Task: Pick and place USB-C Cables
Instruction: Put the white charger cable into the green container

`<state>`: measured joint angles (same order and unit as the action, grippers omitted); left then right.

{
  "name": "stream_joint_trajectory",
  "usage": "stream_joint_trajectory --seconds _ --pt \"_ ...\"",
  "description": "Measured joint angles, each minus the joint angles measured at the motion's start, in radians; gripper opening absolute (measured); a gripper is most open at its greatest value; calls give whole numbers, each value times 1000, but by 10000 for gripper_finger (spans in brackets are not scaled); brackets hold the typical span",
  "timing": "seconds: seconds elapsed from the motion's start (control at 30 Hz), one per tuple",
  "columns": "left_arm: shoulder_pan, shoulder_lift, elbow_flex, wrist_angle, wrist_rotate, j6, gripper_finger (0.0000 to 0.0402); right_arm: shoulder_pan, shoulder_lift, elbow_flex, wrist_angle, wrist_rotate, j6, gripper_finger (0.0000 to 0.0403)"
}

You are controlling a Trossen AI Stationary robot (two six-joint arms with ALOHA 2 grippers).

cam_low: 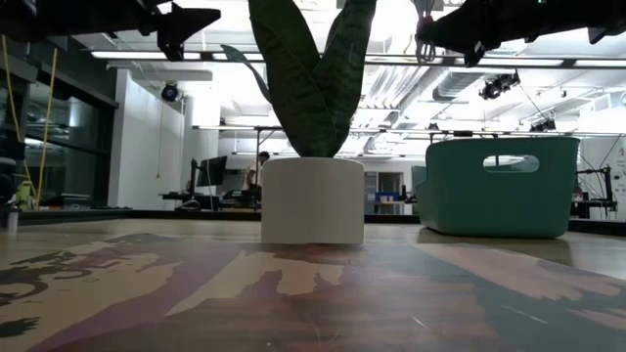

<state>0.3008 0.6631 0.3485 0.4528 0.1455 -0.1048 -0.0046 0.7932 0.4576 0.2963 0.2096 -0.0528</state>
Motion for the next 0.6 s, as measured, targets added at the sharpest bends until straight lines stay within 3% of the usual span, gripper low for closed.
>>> stream_joint_trajectory --seconds 0.17,0.4,0.6 --pt "6 159 37 107 0 1 262 -30 46 0 39 -8 11 2" --pt "21 443 271 61 9 22 271 -103 164 1 206 -160 27 1" --pt "20 655 469 61 89 37 271 -127 239 28 262 -194 38 1"
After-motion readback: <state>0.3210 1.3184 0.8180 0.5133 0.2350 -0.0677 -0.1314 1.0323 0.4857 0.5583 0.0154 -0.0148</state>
